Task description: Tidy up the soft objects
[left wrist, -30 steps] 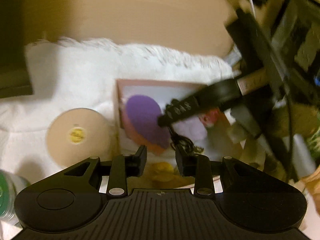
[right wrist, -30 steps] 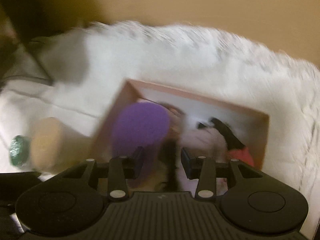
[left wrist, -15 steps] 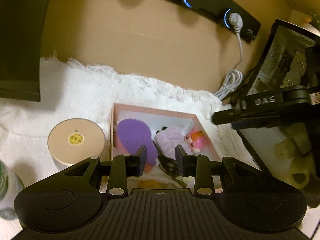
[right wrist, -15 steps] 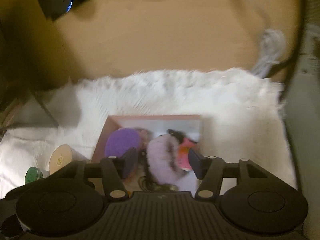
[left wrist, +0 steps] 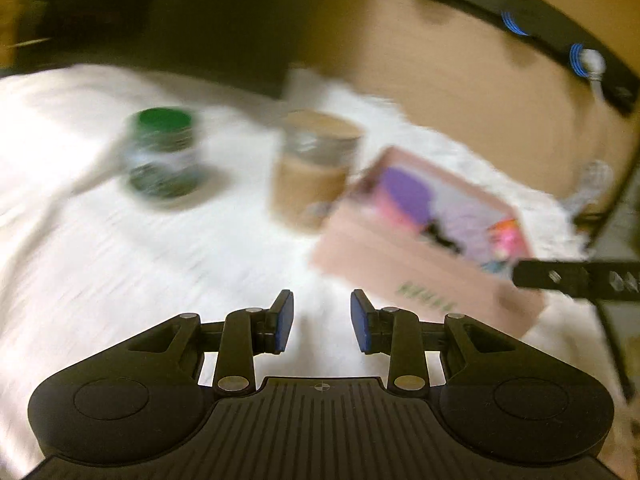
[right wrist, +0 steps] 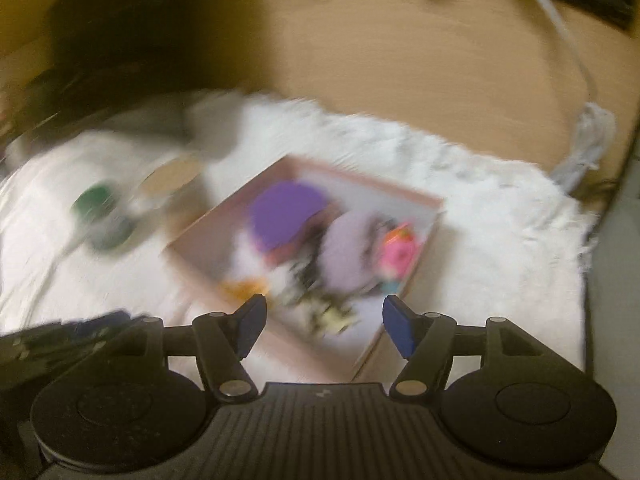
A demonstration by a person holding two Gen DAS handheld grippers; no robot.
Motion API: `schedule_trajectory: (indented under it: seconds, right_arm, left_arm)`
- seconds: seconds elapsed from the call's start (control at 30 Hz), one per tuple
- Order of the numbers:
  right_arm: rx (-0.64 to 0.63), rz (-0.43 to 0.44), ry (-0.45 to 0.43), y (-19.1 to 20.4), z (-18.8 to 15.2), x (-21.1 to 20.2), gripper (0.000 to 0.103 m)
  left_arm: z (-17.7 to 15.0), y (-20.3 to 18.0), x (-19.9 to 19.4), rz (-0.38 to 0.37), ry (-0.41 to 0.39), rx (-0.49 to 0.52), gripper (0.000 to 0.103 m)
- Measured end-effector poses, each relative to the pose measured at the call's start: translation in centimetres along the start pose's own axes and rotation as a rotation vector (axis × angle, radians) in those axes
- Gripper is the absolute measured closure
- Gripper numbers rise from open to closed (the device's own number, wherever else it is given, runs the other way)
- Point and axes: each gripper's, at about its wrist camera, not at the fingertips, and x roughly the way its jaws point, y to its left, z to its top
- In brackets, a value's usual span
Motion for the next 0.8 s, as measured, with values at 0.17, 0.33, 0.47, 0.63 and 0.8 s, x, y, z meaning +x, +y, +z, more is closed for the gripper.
schedule_trajectory:
  seconds: [0.17,0.33,0.47,0.63,0.8]
  right_arm:
    - [-0.171,0.078,-0.067,2.1,-4.0,0.1,0.02]
    - [-0.293,0.089,-0.101,3.5,-6.2,0.4,0.018]
    - [-0.222,0.164,-0.044,3.0,-6.9,0.9,0.018]
    - [-0.191,0.147,0.055,2.4,-7.8,3.8,0.017]
    - [-0.192,0.129,0.028,2.2,-8.7,4.2,0.005]
  left_arm:
    - [-3.5,-0.3,-1.1,0.123,0.006,-0.047,0.069]
    - [-6.0,-1.0,-2.2,0.193,-0.007,-0.034,0.069]
    - [-6.9,-1.3,-2.6,0.209,-0.028,-0.008,0.069]
    - [-7.4,-2.7,-2.2,0.269,-0.037,0.065,0.069]
    - [-8.1,-3.7,-2.5,0.304,-0.058,0.068,0.069]
